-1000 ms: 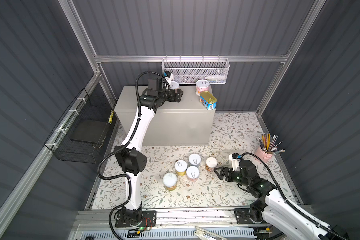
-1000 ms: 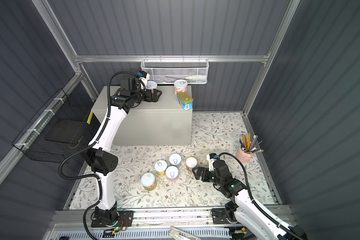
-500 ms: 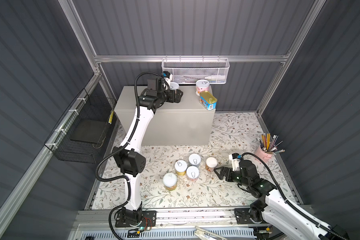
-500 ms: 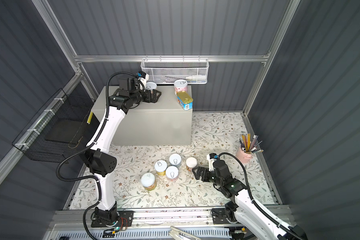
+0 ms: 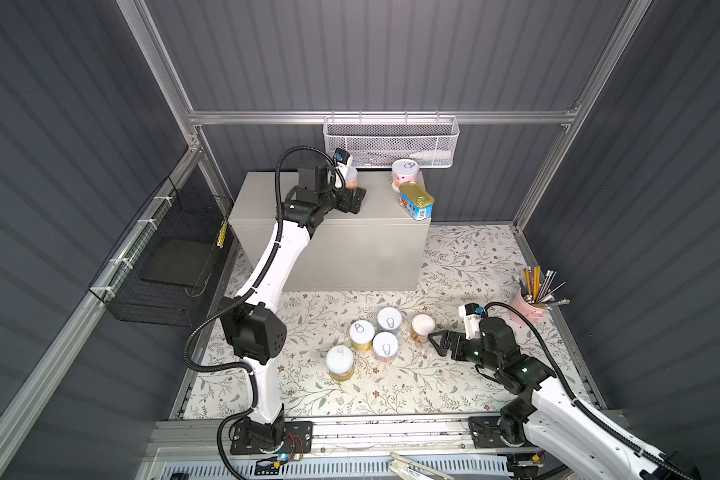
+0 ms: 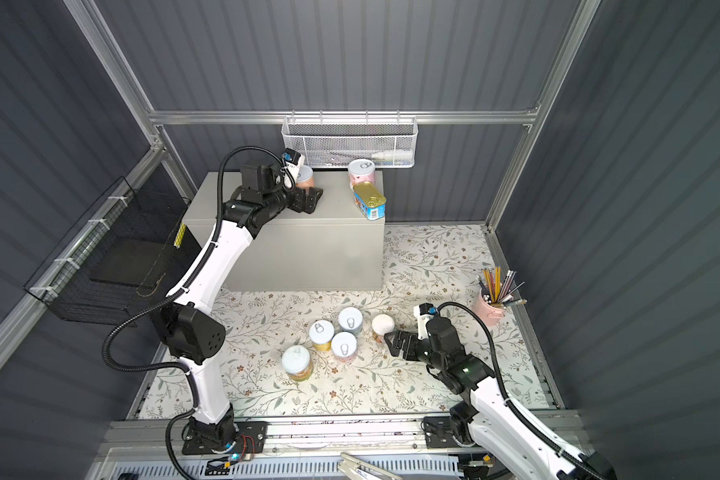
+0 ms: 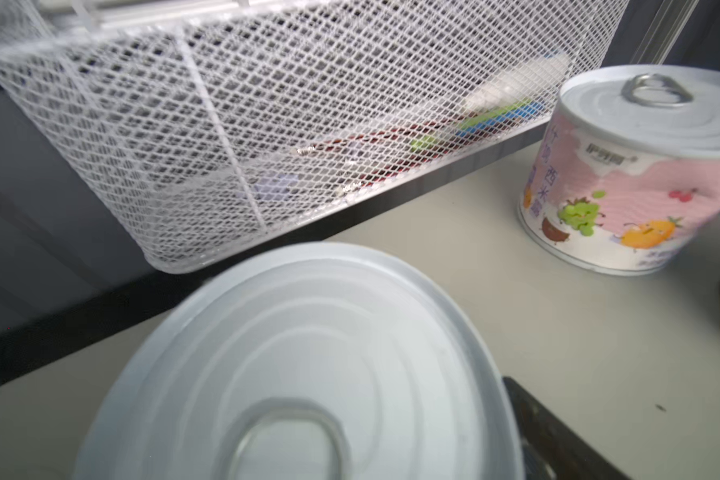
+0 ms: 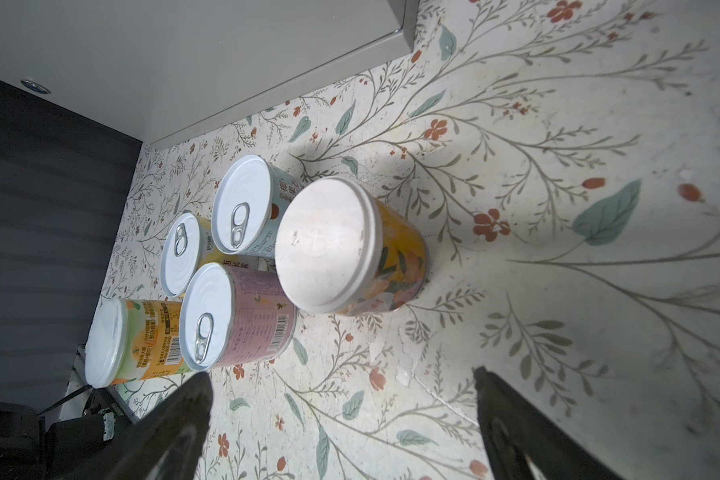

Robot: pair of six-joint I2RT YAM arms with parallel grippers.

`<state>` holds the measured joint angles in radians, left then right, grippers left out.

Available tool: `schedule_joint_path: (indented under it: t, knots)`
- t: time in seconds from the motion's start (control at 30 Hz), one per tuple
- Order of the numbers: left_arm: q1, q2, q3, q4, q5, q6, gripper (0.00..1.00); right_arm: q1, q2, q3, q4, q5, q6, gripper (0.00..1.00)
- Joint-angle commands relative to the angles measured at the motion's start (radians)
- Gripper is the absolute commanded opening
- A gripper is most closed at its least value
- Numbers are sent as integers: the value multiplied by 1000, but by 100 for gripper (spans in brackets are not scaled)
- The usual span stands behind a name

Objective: Place and organize the canned foods onto the counter
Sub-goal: 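Lower the orange-print can onto the cabinet top with the left gripper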

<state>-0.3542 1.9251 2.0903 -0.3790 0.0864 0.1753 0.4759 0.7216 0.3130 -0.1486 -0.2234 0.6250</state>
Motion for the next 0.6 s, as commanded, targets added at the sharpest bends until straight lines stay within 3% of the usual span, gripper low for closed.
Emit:
schedule_joint_path:
  t: [0.0,0.27,0.57]
  knots:
    - [-5,-41,-82,83,-61,67,100,5,-13,25,-20,4,0,99]
    - [-5,-58,-46,57,-73,4,100,5,-20,31,-30,10,11,99]
    - [-4,-90,-51,39,-8,-42,96,6,-16,34,-35,10,18,99]
